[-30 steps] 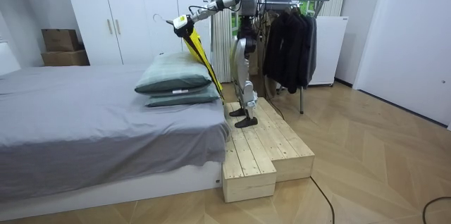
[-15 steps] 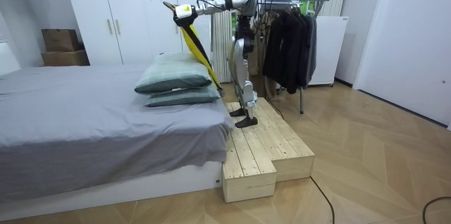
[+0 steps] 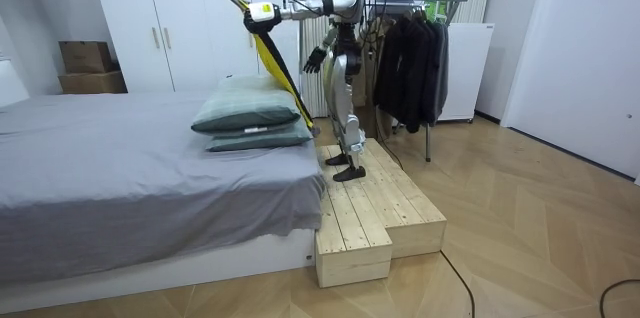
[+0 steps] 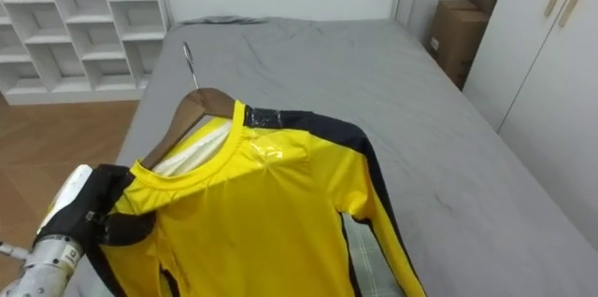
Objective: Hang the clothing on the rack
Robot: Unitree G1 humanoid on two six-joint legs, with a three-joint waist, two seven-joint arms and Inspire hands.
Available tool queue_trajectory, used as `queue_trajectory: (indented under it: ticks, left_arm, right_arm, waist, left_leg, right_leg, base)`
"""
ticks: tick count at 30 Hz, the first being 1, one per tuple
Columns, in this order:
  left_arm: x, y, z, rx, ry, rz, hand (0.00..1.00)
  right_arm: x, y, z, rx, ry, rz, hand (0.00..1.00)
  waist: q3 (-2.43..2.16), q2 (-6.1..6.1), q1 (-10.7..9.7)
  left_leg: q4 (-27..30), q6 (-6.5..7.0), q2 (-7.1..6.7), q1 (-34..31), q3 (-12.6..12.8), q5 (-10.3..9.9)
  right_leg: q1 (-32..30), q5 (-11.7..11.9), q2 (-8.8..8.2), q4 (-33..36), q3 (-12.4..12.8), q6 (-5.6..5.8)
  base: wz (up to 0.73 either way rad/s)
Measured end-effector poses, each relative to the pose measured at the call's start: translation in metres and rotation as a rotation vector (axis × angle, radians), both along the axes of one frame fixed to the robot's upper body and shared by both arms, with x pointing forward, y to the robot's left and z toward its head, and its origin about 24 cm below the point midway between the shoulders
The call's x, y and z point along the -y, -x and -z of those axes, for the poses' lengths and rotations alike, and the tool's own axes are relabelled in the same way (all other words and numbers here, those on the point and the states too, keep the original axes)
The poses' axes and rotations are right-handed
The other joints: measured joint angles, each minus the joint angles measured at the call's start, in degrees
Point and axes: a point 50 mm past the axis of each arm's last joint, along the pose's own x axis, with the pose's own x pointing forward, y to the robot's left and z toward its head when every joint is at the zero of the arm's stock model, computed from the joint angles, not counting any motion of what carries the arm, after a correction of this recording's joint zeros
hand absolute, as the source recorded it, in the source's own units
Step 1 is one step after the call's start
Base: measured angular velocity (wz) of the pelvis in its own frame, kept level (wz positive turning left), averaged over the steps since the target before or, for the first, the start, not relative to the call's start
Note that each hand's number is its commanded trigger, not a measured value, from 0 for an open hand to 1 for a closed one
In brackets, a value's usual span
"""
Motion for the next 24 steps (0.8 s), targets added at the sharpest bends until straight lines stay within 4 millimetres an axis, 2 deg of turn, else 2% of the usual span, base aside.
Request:
queue_trajectory:
  ticks: [3,7,12,18,21,24]
  left_arm:
    - [0.003,0.000,-0.009,0.048,-0.041,0.018,1.00]
    - [0.005,0.005,-0.011,0.061,-0.039,0.022,1.00]
    - [0.001,0.006,-0.016,0.072,-0.098,0.018,1.00]
    - [-0.002,0.008,-0.016,0.064,-0.115,0.016,1.00]
    - [-0.001,0.014,-0.015,0.060,-0.129,0.023,1.00]
    - [-0.001,0.016,-0.013,0.052,-0.132,0.025,1.00]
  right_arm:
    - [0.005,-0.023,-0.023,0.123,0.086,-0.075,0.00]
    - [0.004,-0.044,-0.049,0.234,0.192,-0.176,0.00]
    - [0.007,-0.071,-0.098,0.391,0.393,-0.283,0.00]
    - [0.002,-0.085,-0.131,0.505,0.497,-0.340,0.00]
    - [-0.005,-0.096,-0.158,0.598,0.573,-0.389,0.00]
    - [-0.006,-0.098,-0.169,0.632,0.601,-0.407,0.00]
  waist:
    - [-0.07,0.21,0.09]
    - [-0.08,0.25,0.22]
    - [0.01,0.14,0.06]
    - [0.18,-0.12,0.31]
    - [0.24,-0.35,0.42]
    - [0.25,-0.53,0.53]
  left_leg:
    - [-0.01,0.00,0.00,0.11,0.00,0.00]
    - [-0.15,0.00,0.03,0.53,0.06,0.00]
    - [-0.39,0.00,0.04,1.56,0.11,0.00]
    - [-0.91,-0.07,0.08,1.76,0.27,-0.04]
    - [-0.94,-0.07,0.12,1.30,0.97,-0.04]
    - [-0.92,-0.07,0.12,1.14,1.04,-0.04]
  right_leg:
    - [0.00,0.00,-0.06,0.07,-0.02,0.00]
    - [0.21,0.00,0.00,0.10,-0.04,0.00]
    - [1.01,0.00,0.01,0.02,-0.02,0.00]
    - [0.47,-0.01,0.09,0.89,0.22,0.02]
    - [-0.05,-0.01,0.16,0.88,0.78,0.03]
    - [-0.19,0.00,0.13,0.87,0.84,0.04]
  base:
    - [0.00]
    - [0.00]
    - [0.00]
    - [-0.01]
    - [-0.10]
    - [-0.02]
